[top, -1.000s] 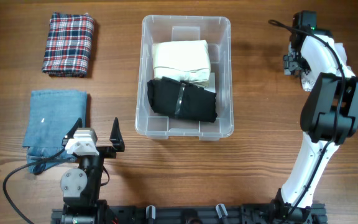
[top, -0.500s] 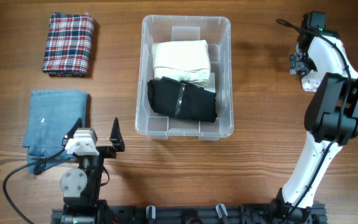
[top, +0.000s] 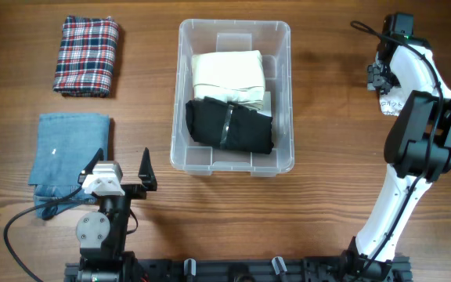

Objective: Pack container
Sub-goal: 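Lift the white garment and carry it left over the bin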

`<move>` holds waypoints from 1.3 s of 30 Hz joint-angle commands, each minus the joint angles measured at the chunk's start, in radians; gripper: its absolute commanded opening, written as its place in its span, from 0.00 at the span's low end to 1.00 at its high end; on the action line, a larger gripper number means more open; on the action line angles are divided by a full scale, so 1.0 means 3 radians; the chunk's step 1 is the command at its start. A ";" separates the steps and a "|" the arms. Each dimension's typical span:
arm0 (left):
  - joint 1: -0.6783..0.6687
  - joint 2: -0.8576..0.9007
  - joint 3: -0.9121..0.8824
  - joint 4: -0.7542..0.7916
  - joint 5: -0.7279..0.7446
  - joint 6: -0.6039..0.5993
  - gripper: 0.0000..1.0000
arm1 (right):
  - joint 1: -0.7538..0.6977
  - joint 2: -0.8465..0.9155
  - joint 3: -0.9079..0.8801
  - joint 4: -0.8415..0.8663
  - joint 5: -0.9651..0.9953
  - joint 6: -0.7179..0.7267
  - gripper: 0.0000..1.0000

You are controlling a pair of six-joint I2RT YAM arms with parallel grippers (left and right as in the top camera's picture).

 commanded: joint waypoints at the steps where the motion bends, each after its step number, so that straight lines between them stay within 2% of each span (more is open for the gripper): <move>1: 0.0019 -0.0024 -0.0006 -0.0019 -0.0020 0.0051 1.00 | -0.0061 0.0338 -0.0099 0.0004 -0.0298 0.0009 0.83; 8: 0.0019 -0.0024 -0.0006 -0.0020 -0.0020 0.0051 1.00 | -0.0197 0.0338 -0.0099 0.0028 -0.0707 0.0011 0.56; 14: 0.0019 -0.0024 -0.0006 -0.0020 -0.0020 0.0051 1.00 | -0.0253 0.0338 -0.0099 0.0045 -0.0744 0.0008 0.40; 21: 0.0019 -0.0024 -0.0006 -0.0020 -0.0020 0.0051 1.00 | -0.0254 0.0331 -0.0094 0.0056 -0.0795 0.0097 0.30; 27: 0.0019 -0.0024 -0.0006 -0.0020 -0.0020 0.0051 1.00 | -0.0256 0.0237 -0.0047 -0.0009 -0.1010 0.0184 0.10; 32: 0.0019 -0.0024 -0.0006 -0.0019 -0.0020 0.0051 1.00 | -0.0254 -0.0019 -0.0047 -0.0033 -0.1294 0.0214 0.08; 39: 0.0019 -0.0024 -0.0006 -0.0020 -0.0020 0.0051 1.00 | -0.0239 -0.0685 -0.0047 -0.0095 -0.1556 0.0298 0.04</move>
